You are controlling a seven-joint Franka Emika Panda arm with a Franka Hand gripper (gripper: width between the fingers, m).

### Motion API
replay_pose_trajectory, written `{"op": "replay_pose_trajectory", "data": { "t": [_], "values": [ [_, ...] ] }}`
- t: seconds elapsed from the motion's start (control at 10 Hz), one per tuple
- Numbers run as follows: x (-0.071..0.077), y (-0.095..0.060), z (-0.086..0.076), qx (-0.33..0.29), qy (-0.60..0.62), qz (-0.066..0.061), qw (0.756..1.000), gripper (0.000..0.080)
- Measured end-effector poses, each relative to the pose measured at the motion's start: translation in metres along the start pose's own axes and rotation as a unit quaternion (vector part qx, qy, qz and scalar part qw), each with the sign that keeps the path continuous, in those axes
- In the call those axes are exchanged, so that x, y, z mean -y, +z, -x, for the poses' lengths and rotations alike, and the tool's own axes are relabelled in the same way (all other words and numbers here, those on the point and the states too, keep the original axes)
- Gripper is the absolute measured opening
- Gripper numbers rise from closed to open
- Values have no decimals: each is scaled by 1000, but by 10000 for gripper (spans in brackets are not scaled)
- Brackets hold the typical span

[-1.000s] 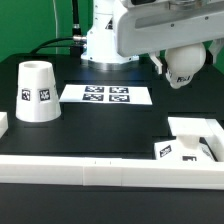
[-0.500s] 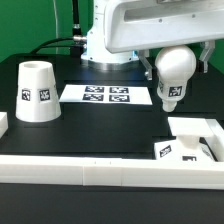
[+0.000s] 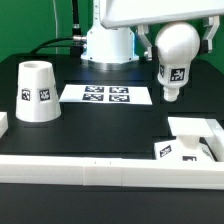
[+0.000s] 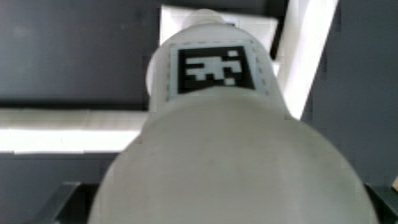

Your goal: Assemble lamp

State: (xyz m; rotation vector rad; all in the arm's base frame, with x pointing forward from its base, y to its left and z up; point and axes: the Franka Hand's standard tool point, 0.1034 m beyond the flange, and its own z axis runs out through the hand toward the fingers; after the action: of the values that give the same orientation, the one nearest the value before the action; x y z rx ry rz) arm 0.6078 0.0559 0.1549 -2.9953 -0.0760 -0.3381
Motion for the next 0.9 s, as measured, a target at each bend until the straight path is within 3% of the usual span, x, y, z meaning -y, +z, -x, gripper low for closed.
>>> {"op": "replay_pose_trajectory", "data": {
  "t": [0.3, 0.5, 0.6, 0.9],
  "values": [
    [1, -1, -1, 4, -4, 0, 1000, 577],
    [6, -14, -32, 0, -15, -2, 1000, 577],
    [9, -12, -42, -8, -15, -5, 1000, 577],
    [9, -9, -42, -21, -12, -4, 1000, 577]
  ]
}}
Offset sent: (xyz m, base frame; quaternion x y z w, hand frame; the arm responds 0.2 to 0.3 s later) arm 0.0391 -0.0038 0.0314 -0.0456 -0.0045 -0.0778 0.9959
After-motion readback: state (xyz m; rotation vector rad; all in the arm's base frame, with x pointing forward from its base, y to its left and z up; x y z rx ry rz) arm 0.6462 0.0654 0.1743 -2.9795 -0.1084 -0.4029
